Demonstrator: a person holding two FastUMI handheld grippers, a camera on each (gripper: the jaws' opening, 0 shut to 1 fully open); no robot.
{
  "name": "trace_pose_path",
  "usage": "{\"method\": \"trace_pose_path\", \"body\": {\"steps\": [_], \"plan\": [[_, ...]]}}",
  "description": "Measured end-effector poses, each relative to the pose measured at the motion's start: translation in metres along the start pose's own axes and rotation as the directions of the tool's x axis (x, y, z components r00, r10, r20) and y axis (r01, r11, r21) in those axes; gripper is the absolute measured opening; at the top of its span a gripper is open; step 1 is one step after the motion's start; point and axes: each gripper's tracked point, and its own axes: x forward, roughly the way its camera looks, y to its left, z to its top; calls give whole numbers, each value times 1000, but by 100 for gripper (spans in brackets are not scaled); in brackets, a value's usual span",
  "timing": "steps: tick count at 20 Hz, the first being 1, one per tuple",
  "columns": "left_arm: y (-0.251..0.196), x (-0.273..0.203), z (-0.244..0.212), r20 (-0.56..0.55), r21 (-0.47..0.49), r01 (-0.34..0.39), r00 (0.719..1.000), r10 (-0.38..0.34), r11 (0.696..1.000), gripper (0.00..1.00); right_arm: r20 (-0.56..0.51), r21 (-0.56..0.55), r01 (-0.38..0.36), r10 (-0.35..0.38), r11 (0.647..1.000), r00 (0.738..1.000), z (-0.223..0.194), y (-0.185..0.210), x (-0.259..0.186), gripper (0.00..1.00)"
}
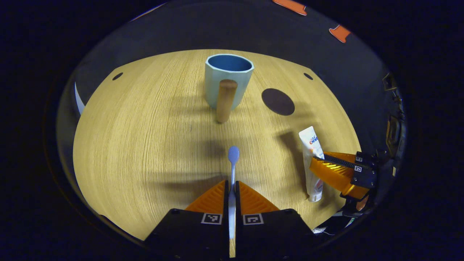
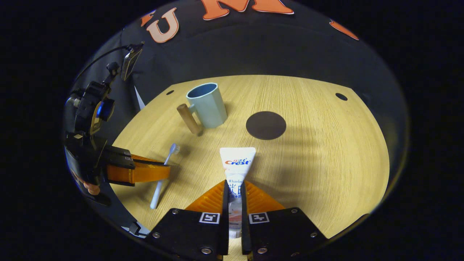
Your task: Put the toothbrush and toothpaste on the desktop into the cup, then pick up the cup and place it on the coaster on the desktop.
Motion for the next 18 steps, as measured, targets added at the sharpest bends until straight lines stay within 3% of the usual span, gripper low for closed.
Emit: {"method": "trace_pose_path", "body": {"steps": [5, 9, 12, 16, 18], "plan": [[12, -7, 7, 124, 40, 3, 992, -8, 999, 6, 110, 10, -8, 6, 1000, 994, 25, -6, -17, 15], [13, -16, 28, 256, 93, -2, 967, -22, 996, 6, 177, -3, -10, 10, 1000, 984, 36, -6, -27, 14], [17, -28, 44, 361, 123, -22, 932, -24, 992, 6, 226, -5, -8, 9, 1000, 974, 48, -9, -37, 14], [22, -48, 71, 501, 150, -71, 866, -13, 986, 6, 270, -27, 5, 2, 1000, 963, 56, -10, -42, 14], [21, -51, 72, 519, 152, -67, 854, -22, 986, 6, 272, -31, 21, -12, 999, 962, 57, -11, -43, 14]]}}
